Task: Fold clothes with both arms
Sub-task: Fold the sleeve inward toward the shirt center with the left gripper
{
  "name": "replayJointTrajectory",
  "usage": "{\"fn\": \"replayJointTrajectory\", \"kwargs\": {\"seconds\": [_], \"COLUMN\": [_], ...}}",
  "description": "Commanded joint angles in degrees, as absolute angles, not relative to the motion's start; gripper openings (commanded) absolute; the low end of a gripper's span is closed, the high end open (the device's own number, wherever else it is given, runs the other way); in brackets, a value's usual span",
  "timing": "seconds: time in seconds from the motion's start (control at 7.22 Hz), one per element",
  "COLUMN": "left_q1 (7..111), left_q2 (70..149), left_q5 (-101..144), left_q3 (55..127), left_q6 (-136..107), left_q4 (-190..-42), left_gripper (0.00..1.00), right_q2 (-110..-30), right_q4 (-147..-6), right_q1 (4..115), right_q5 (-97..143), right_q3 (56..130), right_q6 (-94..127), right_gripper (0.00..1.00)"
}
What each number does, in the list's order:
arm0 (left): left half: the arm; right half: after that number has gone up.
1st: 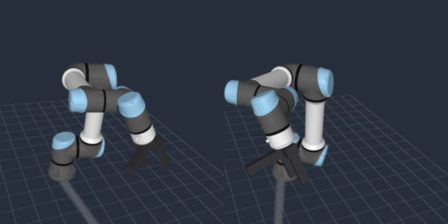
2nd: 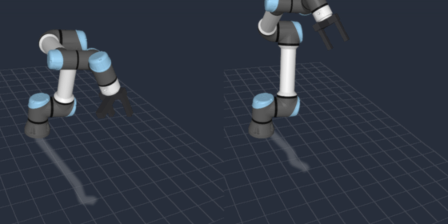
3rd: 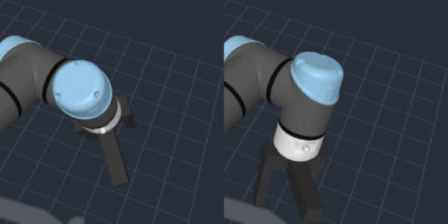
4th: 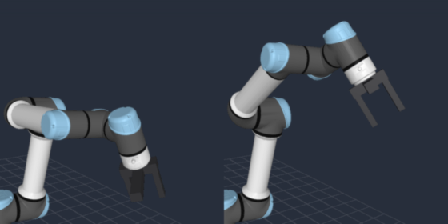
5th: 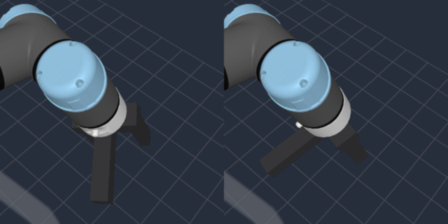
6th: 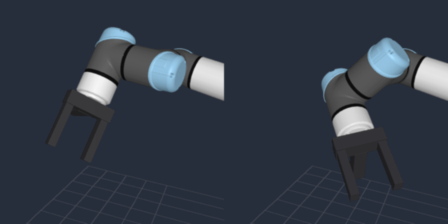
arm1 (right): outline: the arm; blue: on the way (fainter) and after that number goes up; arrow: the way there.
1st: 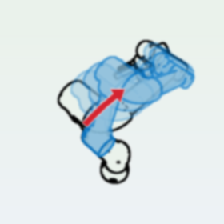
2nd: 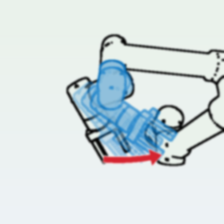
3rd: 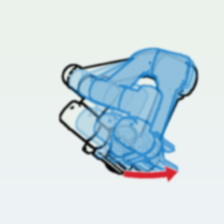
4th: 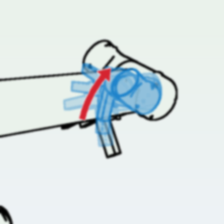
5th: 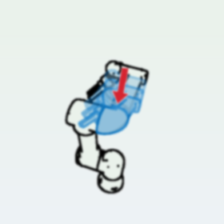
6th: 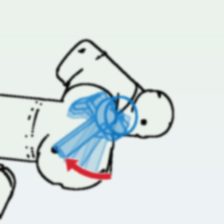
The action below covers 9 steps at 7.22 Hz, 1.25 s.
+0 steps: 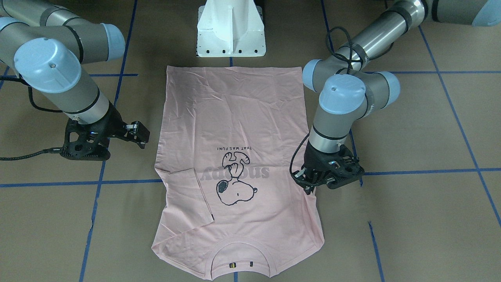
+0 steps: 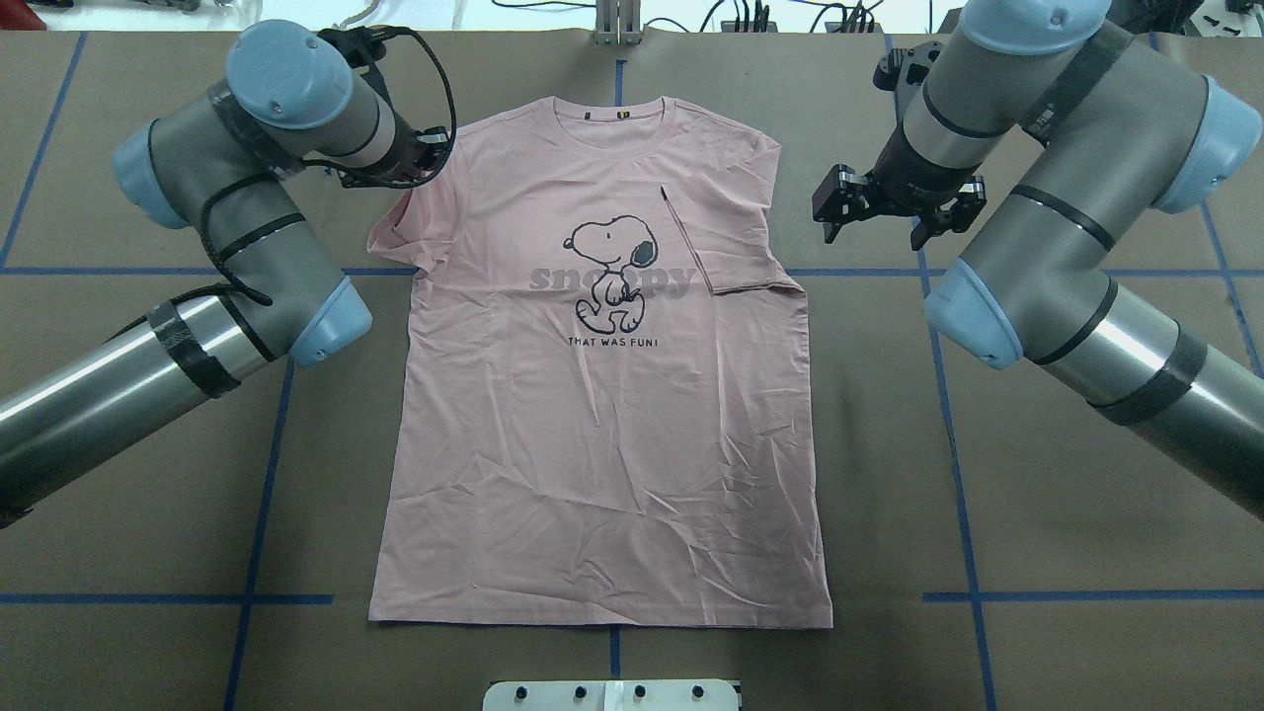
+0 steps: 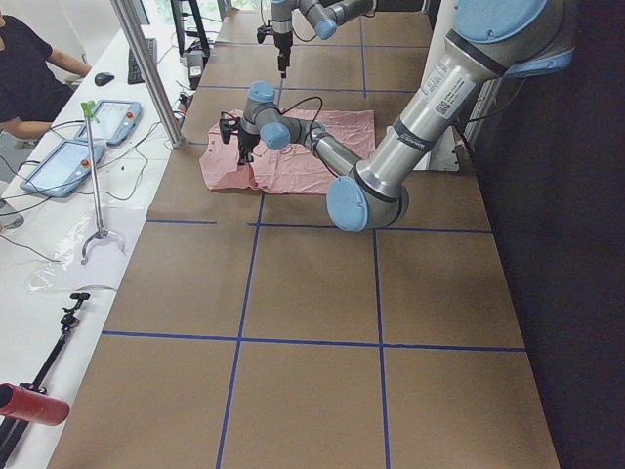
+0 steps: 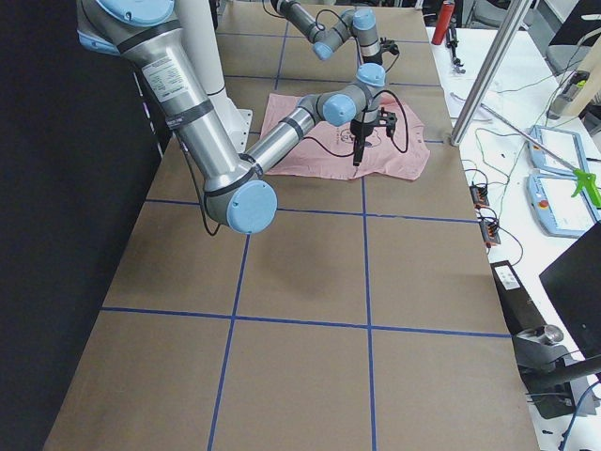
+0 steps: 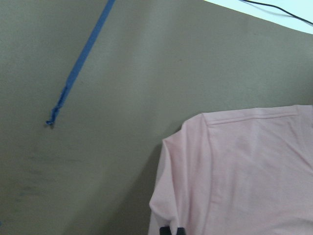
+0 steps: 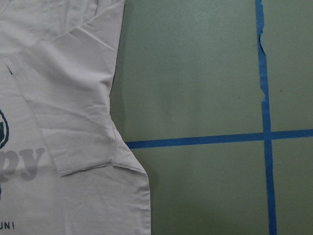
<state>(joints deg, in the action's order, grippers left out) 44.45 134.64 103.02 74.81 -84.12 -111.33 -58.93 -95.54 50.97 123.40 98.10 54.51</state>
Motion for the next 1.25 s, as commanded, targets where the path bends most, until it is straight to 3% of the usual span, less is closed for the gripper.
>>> {"fn": "replayJointTrajectory", "kwargs": {"seconds": [0.0, 0.14, 0.28, 0.55, 0.83, 1.11], "left_q1": [41.2, 41.2, 41.2, 41.4, 41.4, 41.4], "left_q2": [143.1, 142.9, 142.8, 140.9, 131.9, 126.5], "left_q5": [102.4, 102.3, 101.3, 101.7, 105.9, 107.2], "left_q3": [62.5, 61.0, 61.2, 66.2, 80.3, 92.9], "left_q6": [-90.0, -89.7, -88.1, -85.6, -84.2, -76.8], "left_q4": [-114.2, -117.8, -117.9, -117.9, -115.7, -105.5], "left_gripper": [0.00, 0.65, 1.00, 1.00, 1.00, 1.00], "right_q2": [-59.0, -59.0, -59.1, -59.2, -59.6, -65.3], "right_q4": [-95.5, -95.5, -95.5, -95.4, -95.3, -88.6], "right_q1": [50.9, 50.9, 50.9, 50.7, 50.4, 43.0], "right_q5": [123.3, 123.3, 123.3, 123.2, 123.4, 120.2], "right_q3": [98.1, 98.1, 98.0, 98.1, 99.0, 105.8], "right_q6": [54.6, 54.6, 54.6, 54.7, 57.8, 70.9], "right_gripper": [1.00, 1.00, 1.00, 1.00, 1.00, 1.00]}}
